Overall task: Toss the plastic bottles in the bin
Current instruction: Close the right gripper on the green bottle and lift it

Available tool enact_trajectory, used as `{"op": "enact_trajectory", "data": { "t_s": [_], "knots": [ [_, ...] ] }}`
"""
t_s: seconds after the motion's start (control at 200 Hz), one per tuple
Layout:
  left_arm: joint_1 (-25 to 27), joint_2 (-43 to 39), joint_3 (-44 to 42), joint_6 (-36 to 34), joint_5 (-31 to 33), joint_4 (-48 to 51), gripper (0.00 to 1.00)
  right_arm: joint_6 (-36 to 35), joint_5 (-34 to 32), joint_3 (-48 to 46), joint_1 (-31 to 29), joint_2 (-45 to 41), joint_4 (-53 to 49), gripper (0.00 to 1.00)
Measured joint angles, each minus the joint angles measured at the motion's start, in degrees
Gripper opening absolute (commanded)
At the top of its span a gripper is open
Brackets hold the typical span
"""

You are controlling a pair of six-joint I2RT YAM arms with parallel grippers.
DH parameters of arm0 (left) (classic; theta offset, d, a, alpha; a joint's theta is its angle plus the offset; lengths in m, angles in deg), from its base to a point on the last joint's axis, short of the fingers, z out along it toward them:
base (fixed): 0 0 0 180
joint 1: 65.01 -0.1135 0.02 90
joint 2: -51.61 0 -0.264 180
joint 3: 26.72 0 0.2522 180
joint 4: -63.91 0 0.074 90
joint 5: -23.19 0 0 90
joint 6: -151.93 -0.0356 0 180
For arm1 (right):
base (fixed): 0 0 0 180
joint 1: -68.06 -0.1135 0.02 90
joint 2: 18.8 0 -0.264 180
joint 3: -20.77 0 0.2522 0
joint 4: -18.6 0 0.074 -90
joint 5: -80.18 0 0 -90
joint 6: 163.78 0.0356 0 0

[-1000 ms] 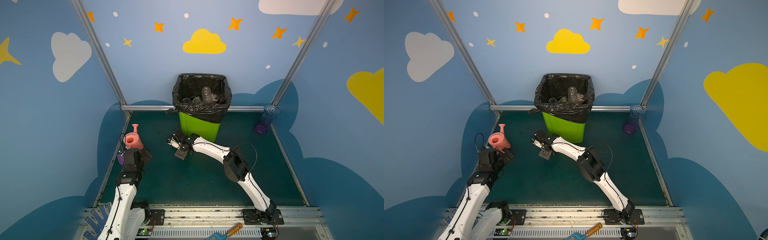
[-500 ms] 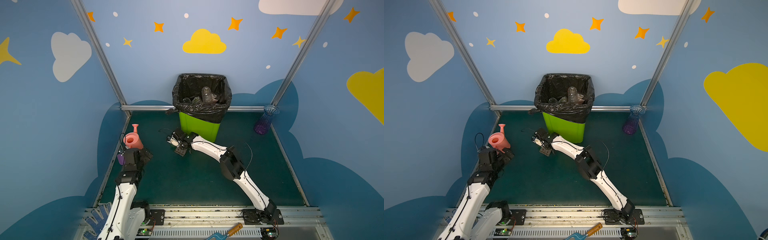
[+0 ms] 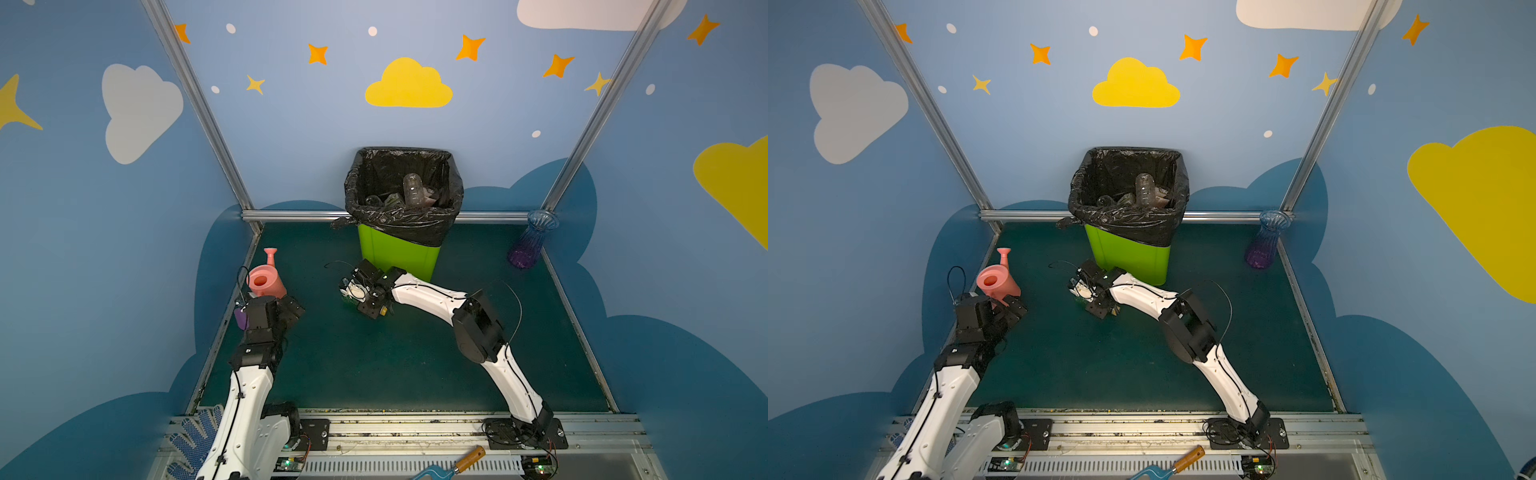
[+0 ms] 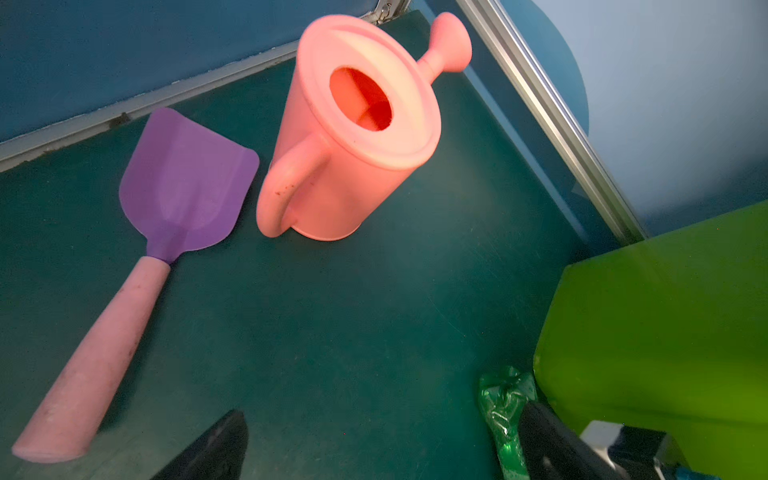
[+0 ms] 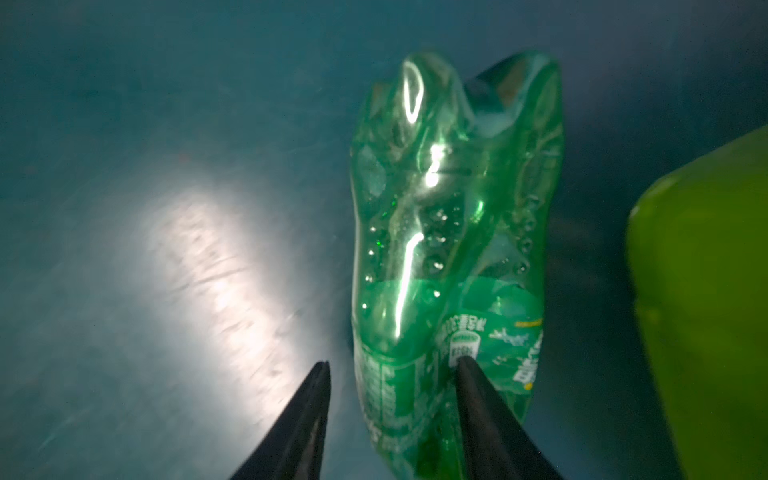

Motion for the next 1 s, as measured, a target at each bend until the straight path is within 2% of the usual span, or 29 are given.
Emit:
{"op": "enact_trajectory", "data": {
  "t_s": [0.275, 0.38, 0.411, 0.446, 0.566, 0.816, 1.001],
  "knots": [
    [-0.3, -0.8, 0.0, 0.0, 0.0, 0.0, 1.00, 6.2, 3.5, -12.1, -1.6, -8.4, -1.6, 0.50],
    [-0.4, -0.8, 0.0, 0.0, 0.0, 0.0, 1.00, 9.0, 3.3, -15.0, -2.7, -10.6, -2.8, 0.60],
    [-0.4, -0.8, 0.0, 0.0, 0.0, 0.0, 1.00, 9.7, 3.1, -15.5, -3.0, -11.1, -3.5, 0.65],
    [-0.4, -0.8, 0.0, 0.0, 0.0, 0.0, 1.00, 10.7, 3.1, -15.7, -3.3, -11.4, -4.3, 0.71],
    [-0.4, -0.8, 0.0, 0.0, -0.1, 0.0, 1.00, 13.6, 2.5, -15.1, -4.0, -11.6, -7.2, 0.77],
    [-0.4, -1.7, -0.1, 0.0, -0.1, 0.0, 1.00, 17.8, -0.1, -12.9, -4.1, -13.1, -10.5, 0.85],
    [-0.4, -2.1, -0.8, 0.0, -0.1, 0.0, 1.00, 18.4, -2.2, -12.8, -3.8, -15.6, -11.0, 0.93]
  ]
}}
